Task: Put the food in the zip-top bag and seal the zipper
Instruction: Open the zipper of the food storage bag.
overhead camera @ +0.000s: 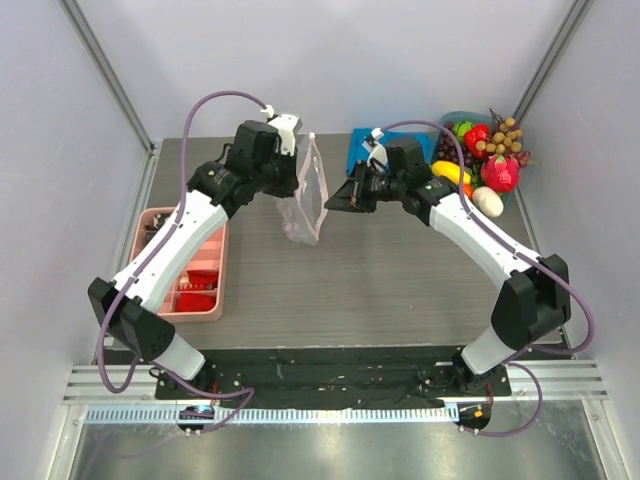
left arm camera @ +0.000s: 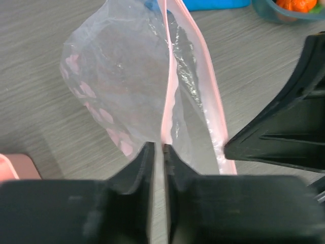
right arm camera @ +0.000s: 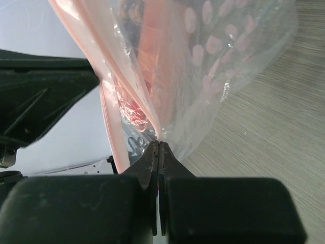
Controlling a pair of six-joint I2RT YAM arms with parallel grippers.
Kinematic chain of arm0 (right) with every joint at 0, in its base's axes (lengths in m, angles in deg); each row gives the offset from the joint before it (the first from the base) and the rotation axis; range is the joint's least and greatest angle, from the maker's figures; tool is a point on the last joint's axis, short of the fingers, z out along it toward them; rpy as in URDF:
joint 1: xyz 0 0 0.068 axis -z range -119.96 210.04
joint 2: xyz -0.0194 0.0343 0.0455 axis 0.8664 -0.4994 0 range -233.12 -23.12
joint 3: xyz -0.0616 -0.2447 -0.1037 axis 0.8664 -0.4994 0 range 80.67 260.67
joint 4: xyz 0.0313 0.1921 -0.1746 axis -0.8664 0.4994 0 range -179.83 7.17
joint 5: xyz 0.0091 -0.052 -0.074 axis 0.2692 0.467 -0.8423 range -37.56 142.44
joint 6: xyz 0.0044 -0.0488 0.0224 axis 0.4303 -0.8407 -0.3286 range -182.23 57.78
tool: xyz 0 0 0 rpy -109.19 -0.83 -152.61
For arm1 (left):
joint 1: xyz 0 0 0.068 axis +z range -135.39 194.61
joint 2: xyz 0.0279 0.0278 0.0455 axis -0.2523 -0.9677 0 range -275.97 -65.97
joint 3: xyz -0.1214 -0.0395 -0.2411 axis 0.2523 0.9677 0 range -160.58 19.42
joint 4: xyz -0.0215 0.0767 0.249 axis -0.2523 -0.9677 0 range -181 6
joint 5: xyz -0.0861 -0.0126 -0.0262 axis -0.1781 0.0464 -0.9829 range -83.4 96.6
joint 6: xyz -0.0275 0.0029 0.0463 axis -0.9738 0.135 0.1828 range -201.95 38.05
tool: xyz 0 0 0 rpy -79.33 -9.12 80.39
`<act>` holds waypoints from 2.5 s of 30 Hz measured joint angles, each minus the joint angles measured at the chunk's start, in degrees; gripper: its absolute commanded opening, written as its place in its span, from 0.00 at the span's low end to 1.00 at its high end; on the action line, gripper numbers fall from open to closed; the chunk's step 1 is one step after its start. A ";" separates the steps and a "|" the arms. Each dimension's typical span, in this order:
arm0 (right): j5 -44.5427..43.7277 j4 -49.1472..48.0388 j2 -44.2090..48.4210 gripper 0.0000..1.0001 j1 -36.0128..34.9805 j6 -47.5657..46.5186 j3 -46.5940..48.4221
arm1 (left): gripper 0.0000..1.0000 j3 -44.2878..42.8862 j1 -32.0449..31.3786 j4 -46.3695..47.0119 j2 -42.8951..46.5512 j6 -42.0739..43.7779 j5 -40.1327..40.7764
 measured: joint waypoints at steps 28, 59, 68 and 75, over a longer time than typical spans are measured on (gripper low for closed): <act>1.22 1.07 3.21 0.01 -0.76 -3.04 0.11 | 0.00 -5.60 -0.98 -1.90 -4.52 -1.73 -7.93; -9.40 9.75 10.67 0.01 12.81 -14.40 -16.35 | 0.00 -8.35 1.95 -14.21 -14.73 3.17 -16.52; -9.49 10.49 10.91 0.01 12.50 -20.22 -16.79 | 0.00 -3.76 2.12 -9.55 -7.93 1.42 -24.90; -10.12 11.50 13.79 0.53 12.52 -24.72 -16.37 | 0.00 -3.76 3.26 -6.80 -7.41 -1.64 -29.64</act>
